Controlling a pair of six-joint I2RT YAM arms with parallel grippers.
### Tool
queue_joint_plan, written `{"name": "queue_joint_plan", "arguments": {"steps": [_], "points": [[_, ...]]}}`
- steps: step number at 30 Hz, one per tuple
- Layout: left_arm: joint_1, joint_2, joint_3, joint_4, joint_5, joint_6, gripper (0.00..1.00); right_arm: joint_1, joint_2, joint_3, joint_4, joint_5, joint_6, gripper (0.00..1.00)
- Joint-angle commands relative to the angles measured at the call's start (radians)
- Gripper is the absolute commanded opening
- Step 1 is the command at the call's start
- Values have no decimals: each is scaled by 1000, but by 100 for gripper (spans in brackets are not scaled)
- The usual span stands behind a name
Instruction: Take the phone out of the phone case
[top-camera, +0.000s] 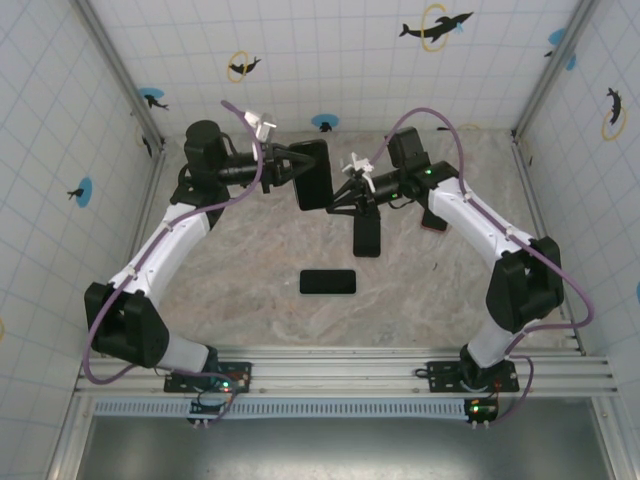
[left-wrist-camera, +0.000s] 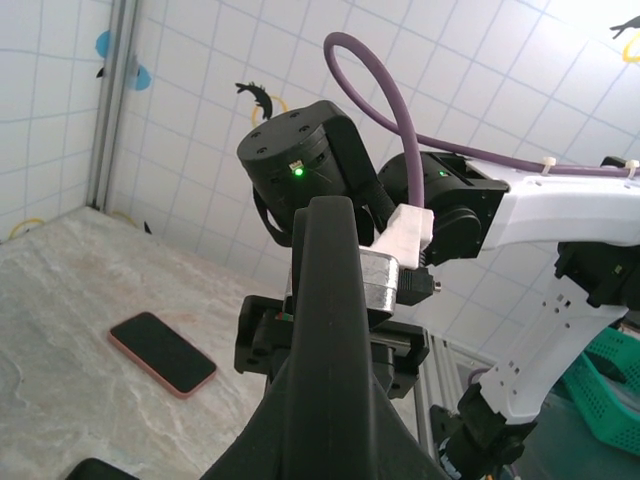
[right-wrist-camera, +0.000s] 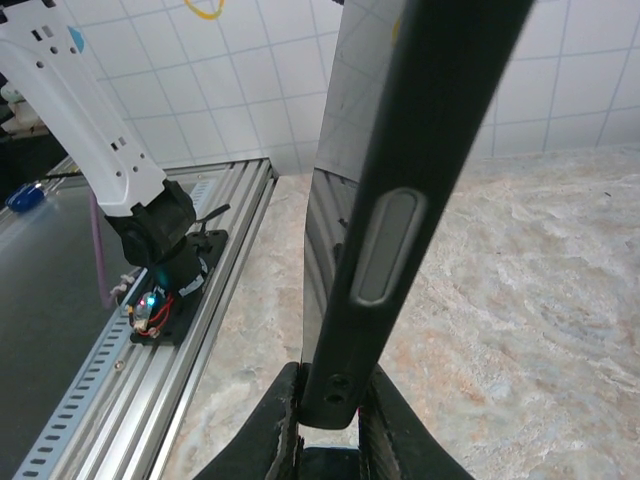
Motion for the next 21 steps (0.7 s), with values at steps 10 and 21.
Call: {"name": "queue_joint_plan", "arguments": {"steps": [10, 21], "points": [[2, 3, 23, 63, 46, -58, 0, -16, -9, 34, -98, 1, -88, 19], [2, 10, 25, 48, 39, -26, 0, -24, -41, 2, -47, -64, -49, 25]]}}
